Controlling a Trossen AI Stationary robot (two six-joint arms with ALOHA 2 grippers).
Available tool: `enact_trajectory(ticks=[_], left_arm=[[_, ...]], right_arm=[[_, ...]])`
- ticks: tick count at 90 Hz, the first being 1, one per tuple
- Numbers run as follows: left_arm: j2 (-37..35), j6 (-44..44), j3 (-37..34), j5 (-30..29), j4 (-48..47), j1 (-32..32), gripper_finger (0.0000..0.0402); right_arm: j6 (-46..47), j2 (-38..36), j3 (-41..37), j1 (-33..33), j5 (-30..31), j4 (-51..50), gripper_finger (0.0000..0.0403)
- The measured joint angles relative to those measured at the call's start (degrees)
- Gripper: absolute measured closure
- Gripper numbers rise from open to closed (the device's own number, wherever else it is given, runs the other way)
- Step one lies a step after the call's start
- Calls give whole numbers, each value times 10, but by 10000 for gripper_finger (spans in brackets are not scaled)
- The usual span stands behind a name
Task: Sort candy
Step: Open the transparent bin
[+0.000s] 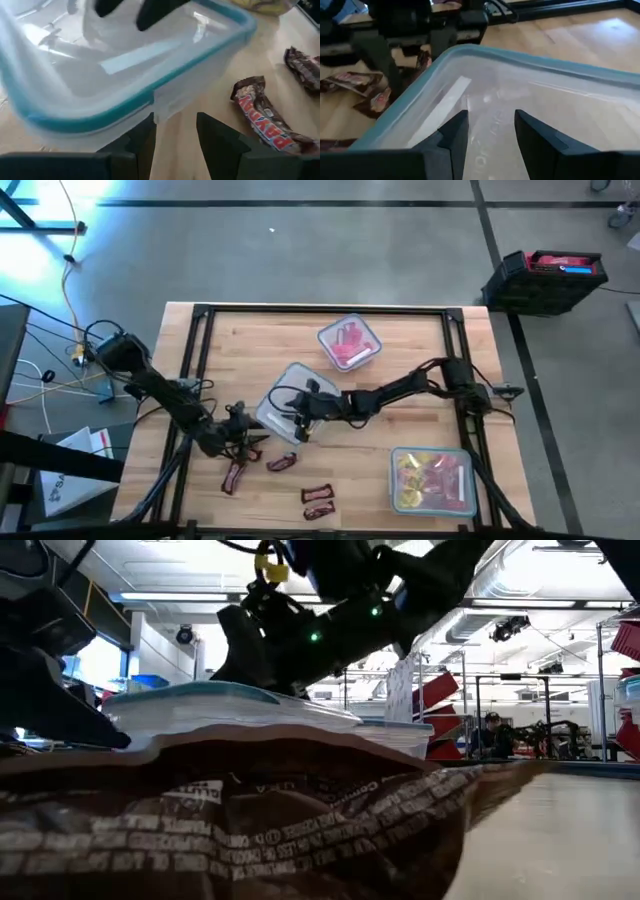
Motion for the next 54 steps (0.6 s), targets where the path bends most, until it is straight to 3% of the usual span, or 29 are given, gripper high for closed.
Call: enact_trajectory(ticks=[54], left_arm=[[18, 43, 37, -9, 33, 7, 275]], right_arm=[[-15, 2, -1, -2, -18, -8, 269]])
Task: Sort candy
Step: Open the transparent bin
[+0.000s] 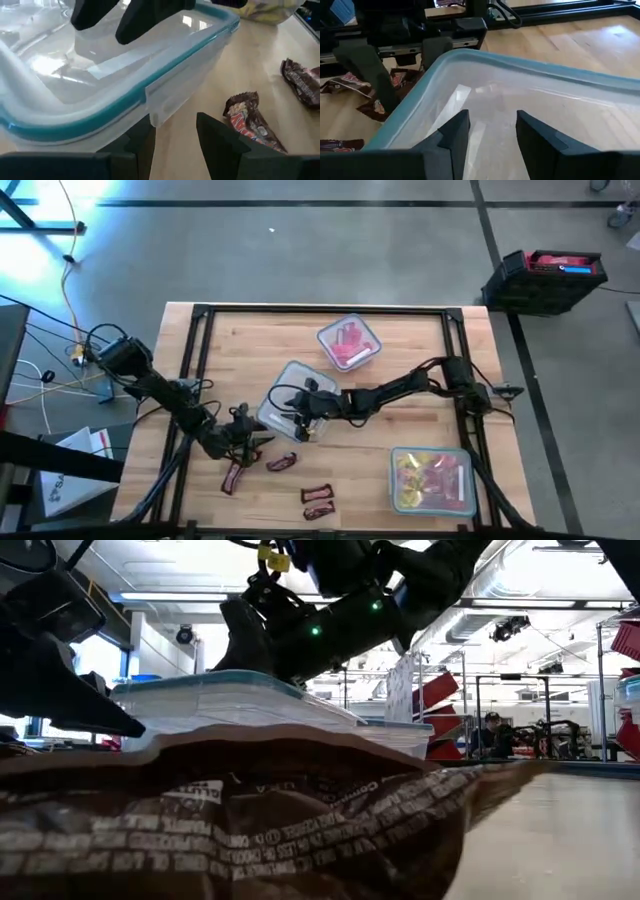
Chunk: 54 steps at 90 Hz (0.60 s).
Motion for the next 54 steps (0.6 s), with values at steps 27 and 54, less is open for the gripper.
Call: enact_trajectory(ticks=[27, 54], left_arm=[[-5, 16, 7, 22, 71, -35, 275], [-101, 61, 7, 37, -12, -62, 275]], right_arm=[[-17, 2, 1, 1, -3, -18, 269], [-49, -31, -2, 5, -1, -29, 270]])
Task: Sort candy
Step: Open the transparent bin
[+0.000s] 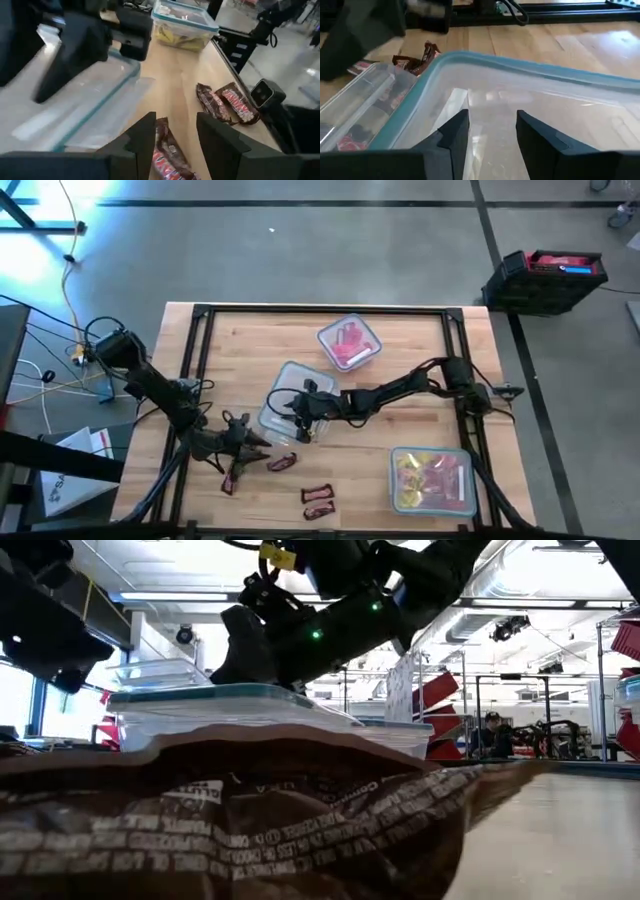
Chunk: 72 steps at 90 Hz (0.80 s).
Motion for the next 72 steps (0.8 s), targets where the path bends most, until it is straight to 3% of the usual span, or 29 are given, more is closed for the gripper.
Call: enact_trajectory(ticks=[26, 36, 45, 52, 61, 72], left_arm=[[-207, -7, -1, -97, -297, 29, 275], [-245, -86, -1, -147, -442, 51, 275], [-244, -184, -10, -136, -527, 71, 275], [-228, -216, -26, -105, -503, 82, 275], [-199, -206, -48, -71, -402, 86, 275], [-144, -194, -56, -74, -307, 86, 275]], right_arm=[[36, -108, 0, 32, 3, -109, 270], [93, -126, -1, 41, 3, -206, 270], [136, -124, -1, 46, 4, -244, 270], [151, -116, 0, 46, 4, -260, 270], [151, -107, 0, 47, 15, -267, 270], [137, -107, 0, 29, 23, -274, 270]])
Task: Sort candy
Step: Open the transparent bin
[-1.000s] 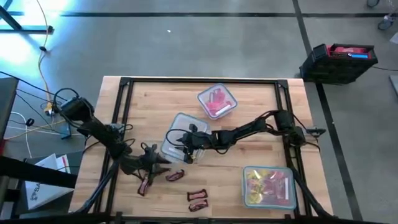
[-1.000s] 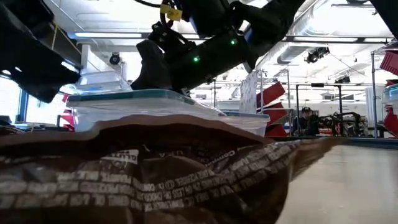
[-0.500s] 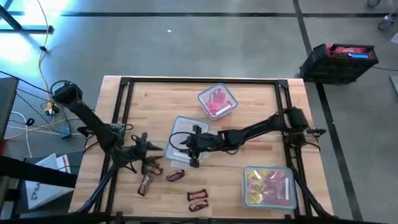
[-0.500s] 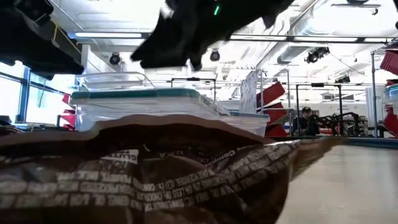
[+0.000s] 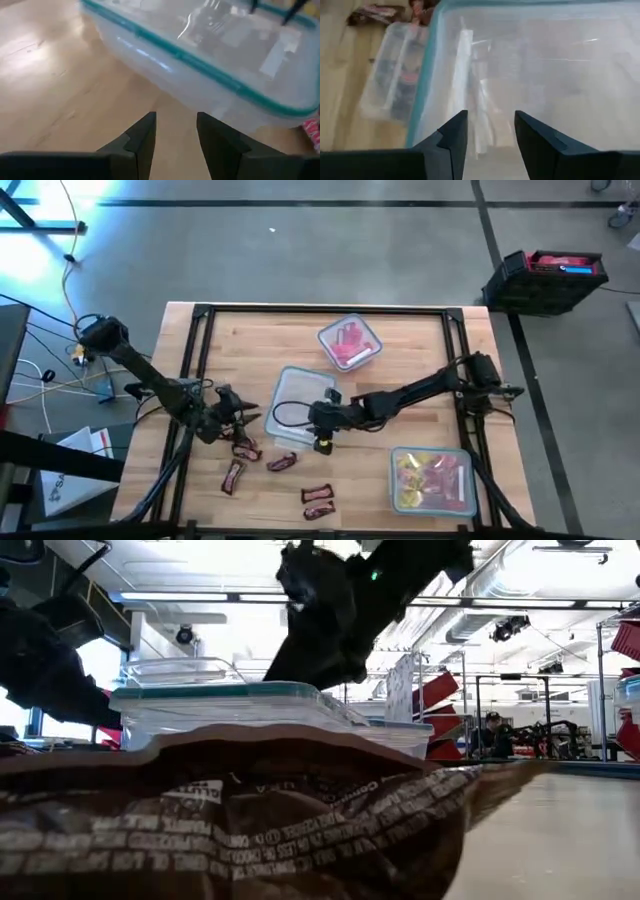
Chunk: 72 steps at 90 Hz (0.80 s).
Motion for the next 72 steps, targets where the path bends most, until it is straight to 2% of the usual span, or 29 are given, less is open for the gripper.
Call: enact_trajectory(ticks=[14, 25, 45, 62, 72], left_arm=[[93, 6, 0, -19, 103, 2, 275], [166, 20, 1, -8, 198, 8, 275], [258, 140, 56, 31, 331, 22, 275], [254, 206, 102, 68, 311, 28, 275], [198, 183, 106, 93, 214, 15, 275]], right_arm=[[-37, 0, 1, -34, -14, -5, 270], [-55, 0, 1, -61, -26, -3, 270], [-85, 2, 1, -88, -42, 45, 270], [-90, 1, 1, -81, -45, 99, 269], [-65, 1, 1, -68, 8, 127, 269]])
